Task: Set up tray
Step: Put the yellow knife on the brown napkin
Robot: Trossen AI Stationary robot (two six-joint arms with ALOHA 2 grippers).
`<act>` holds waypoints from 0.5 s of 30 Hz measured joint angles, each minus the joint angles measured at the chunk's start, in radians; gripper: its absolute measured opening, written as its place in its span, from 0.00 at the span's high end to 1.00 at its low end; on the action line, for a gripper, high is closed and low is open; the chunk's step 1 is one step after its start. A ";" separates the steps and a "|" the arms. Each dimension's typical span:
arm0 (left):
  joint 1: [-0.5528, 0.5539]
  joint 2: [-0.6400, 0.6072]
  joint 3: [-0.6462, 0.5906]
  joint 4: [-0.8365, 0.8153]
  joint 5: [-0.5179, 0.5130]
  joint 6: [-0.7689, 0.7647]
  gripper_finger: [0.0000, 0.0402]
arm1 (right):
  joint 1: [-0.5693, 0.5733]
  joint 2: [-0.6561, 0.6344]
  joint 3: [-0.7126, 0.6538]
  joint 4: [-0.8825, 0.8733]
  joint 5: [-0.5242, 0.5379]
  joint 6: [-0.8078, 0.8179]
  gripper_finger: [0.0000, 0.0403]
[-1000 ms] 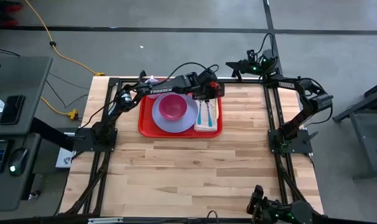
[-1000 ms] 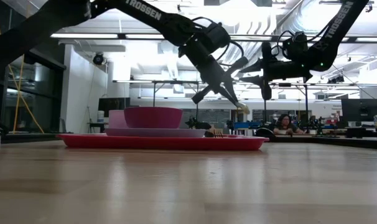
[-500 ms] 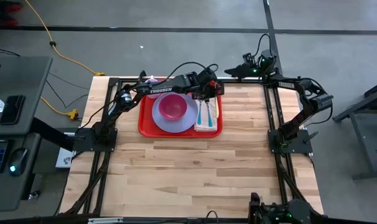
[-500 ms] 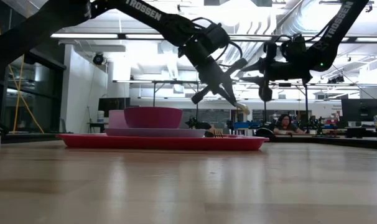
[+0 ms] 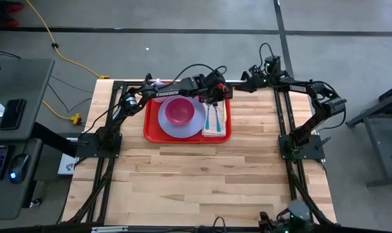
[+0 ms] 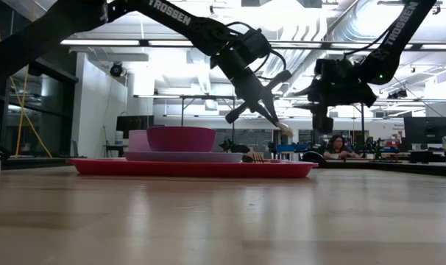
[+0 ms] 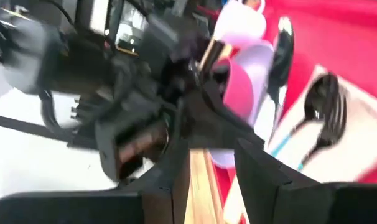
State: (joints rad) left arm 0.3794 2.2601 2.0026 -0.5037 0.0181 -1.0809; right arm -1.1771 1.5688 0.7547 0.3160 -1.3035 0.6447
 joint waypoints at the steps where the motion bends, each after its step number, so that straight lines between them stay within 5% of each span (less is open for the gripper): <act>1: 0.002 0.000 0.000 0.000 -0.001 0.000 0.95 | 0.001 0.000 0.000 -0.045 -0.005 -0.036 0.74; 9: 0.015 0.000 0.000 0.022 0.003 0.000 0.96 | 0.042 0.000 0.000 -0.255 0.018 -0.206 0.59; 15: 0.015 0.000 0.000 0.052 0.019 0.000 0.95 | 0.117 0.000 0.000 -0.361 0.165 -0.337 0.48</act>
State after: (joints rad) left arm 0.3946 2.2604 2.0026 -0.4519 0.0370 -1.0813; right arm -1.0606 1.5688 0.7544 -0.0453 -1.1390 0.3073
